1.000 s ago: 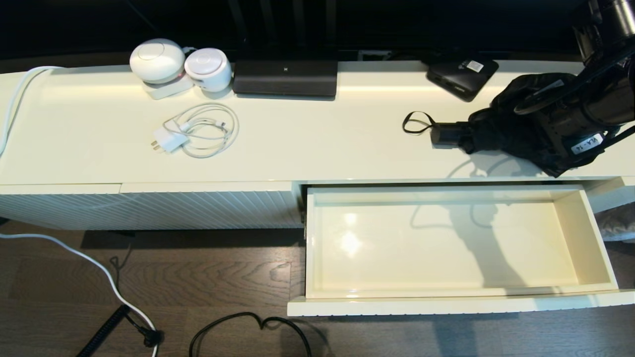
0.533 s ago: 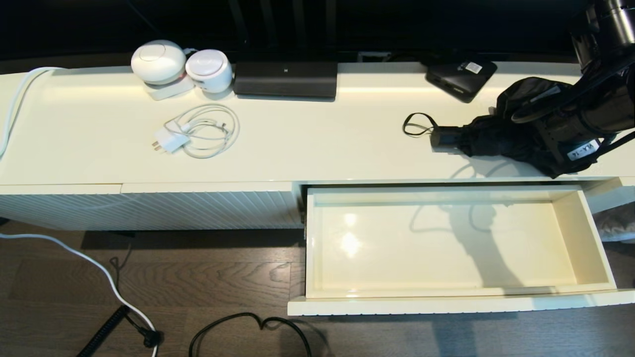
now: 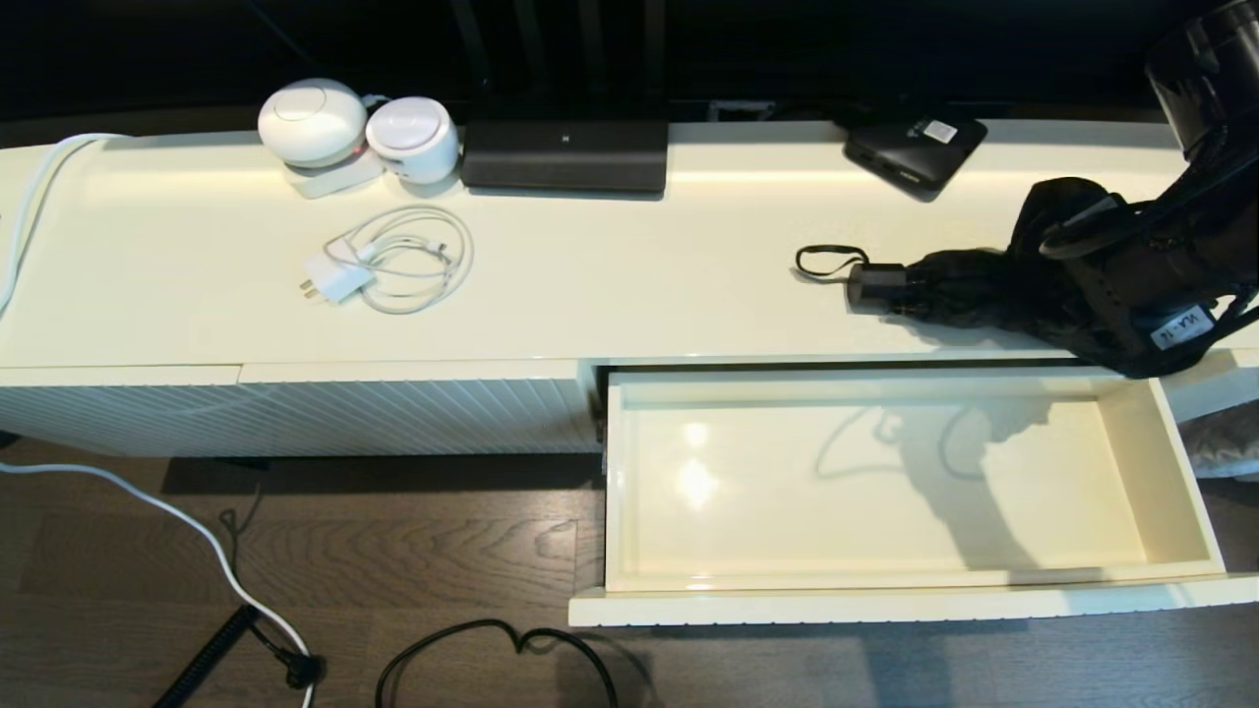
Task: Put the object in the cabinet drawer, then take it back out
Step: Put the umbrella in the drawer
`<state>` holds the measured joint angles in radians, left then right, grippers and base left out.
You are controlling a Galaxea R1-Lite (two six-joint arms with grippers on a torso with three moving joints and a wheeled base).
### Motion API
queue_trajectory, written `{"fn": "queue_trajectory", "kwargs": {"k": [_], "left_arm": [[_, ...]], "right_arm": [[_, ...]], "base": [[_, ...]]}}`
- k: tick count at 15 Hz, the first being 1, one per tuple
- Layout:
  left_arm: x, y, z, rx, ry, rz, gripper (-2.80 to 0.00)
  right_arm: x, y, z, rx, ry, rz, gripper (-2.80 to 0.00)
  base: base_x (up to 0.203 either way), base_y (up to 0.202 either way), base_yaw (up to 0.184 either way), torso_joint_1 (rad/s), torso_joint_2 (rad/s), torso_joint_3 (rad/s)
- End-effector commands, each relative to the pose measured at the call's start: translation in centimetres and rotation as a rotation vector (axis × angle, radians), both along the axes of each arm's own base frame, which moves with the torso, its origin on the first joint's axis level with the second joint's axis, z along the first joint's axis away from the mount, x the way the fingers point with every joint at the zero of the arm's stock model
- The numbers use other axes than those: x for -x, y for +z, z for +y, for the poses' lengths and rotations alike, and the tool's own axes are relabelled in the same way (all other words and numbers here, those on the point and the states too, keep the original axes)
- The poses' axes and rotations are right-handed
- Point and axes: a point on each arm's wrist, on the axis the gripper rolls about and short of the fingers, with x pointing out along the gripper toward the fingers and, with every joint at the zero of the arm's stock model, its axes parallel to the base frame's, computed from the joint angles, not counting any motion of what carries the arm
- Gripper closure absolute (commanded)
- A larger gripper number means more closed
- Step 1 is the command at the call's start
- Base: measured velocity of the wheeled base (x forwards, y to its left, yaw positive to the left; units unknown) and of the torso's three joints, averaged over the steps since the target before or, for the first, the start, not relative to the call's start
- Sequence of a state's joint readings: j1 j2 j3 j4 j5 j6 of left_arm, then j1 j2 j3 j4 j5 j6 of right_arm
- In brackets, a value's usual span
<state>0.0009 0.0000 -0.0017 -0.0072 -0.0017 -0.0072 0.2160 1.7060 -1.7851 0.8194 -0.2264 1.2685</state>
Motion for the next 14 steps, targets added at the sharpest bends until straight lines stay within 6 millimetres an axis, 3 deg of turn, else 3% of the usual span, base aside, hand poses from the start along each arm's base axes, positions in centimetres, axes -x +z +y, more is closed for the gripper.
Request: {"fn": "queue_trajectory", "kwargs": {"k": [1, 10, 14], "left_arm": [[0.0, 0.0, 0.0, 0.0, -0.001, 0.0, 0.0], [0.0, 0.0, 0.0, 0.0, 0.001, 0.0, 0.0], [0.0, 0.0, 0.0, 0.0, 0.001, 0.0, 0.0]], "right_arm": [[1.4, 1.1, 0.1, -0.008, 0.009, -0.028, 0.0], [4.8, 3.9, 0.2, -0.003, 0.038, -0.025, 0.0], [5.9, 2.9, 0.0, 0.005, 0.044, 0.022, 0.0]], "base": [[0.0, 0.0, 0.0, 0.0, 0.0, 0.0], [0.0, 0.0, 0.0, 0.0, 0.0, 0.0], [0.0, 0.0, 0.0, 0.0, 0.0, 0.0]]}}
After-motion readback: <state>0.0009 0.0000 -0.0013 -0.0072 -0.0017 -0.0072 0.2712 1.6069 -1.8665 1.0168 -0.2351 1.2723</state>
